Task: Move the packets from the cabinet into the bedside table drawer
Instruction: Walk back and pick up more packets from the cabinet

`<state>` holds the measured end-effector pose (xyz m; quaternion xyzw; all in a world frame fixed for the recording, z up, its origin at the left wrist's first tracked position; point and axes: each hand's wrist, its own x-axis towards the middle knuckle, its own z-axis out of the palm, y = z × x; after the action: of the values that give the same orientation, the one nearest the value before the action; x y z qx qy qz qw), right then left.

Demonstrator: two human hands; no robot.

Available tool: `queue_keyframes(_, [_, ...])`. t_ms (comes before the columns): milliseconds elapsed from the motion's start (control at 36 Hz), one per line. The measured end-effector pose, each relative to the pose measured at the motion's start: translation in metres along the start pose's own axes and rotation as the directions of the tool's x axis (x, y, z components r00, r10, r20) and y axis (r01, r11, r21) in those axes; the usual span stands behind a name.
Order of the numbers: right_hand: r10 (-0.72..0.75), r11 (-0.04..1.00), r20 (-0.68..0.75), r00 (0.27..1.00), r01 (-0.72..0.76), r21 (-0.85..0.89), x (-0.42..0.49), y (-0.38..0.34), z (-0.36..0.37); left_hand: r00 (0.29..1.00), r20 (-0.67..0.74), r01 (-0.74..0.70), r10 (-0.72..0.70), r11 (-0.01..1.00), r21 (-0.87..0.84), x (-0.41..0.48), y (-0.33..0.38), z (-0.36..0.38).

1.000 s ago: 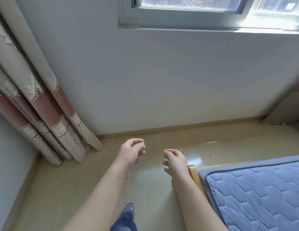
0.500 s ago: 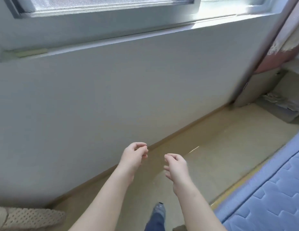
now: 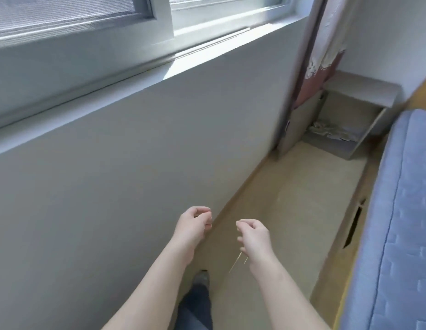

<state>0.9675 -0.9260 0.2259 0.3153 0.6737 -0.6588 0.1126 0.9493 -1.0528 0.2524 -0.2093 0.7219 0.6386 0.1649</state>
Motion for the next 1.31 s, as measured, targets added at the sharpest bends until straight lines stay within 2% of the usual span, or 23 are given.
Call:
queue_keyframes(167, [0.03, 0.993, -0.1, 0.995, -0.018, 0.113, 0.106, -0.078, -0.015, 0.992, 0.113, -0.052, 0.047, 0.998, 0.039, 0.118, 0.082, 0.053])
queue_keyframes(306, [0.008, 0.981, -0.218, 0.976, 0.035, 0.192, 0.179, -0.144, -0.05, 0.976, 0.21, -0.078, 0.055, 0.992, 0.103, 0.199, 0.149, 0.121])
queue_keyframes(417, [0.045, 0.962, -0.315, 0.948, 0.045, 0.271, 0.229, -0.169, -0.09, 0.94, 0.336, -0.116, 0.05, 0.977, 0.177, 0.245, 0.183, 0.187])
queue_keyframes(528, [0.088, 0.946, -0.362, 0.928, 0.036, 0.322, 0.289, -0.188, -0.134, 0.914, 0.401, -0.153, 0.06, 0.966, 0.206, 0.29, 0.212, 0.256])
queue_keyframes(806, [-0.026, 0.963, -0.393, 0.919, 0.128, 0.236, 0.452, -0.307, -0.285, 0.919, 0.388, -0.153, 0.073, 0.972, 0.179, 0.388, 0.307, 0.44])
queue_keyframes(944, [-0.052, 0.964, -0.368, 0.928, 0.143, 0.224, 0.525, -0.356, -0.33, 0.918, 0.393, -0.133, 0.054, 0.975, 0.176, 0.439, 0.346, 0.511])
queue_keyframes(1056, [-0.021, 0.966, -0.346, 0.938, 0.108, 0.233, 0.588, -0.377, -0.363, 0.921, 0.387, -0.122, 0.038, 0.974, 0.193, 0.495, 0.369, 0.568])
queue_keyframes(1306, [0.1, 0.959, -0.435, 0.895, 0.029, 0.28, 0.739, -0.428, -0.447, 0.901, 0.434, -0.147, 0.021, 0.955, 0.258, 0.633, 0.433, 0.703])
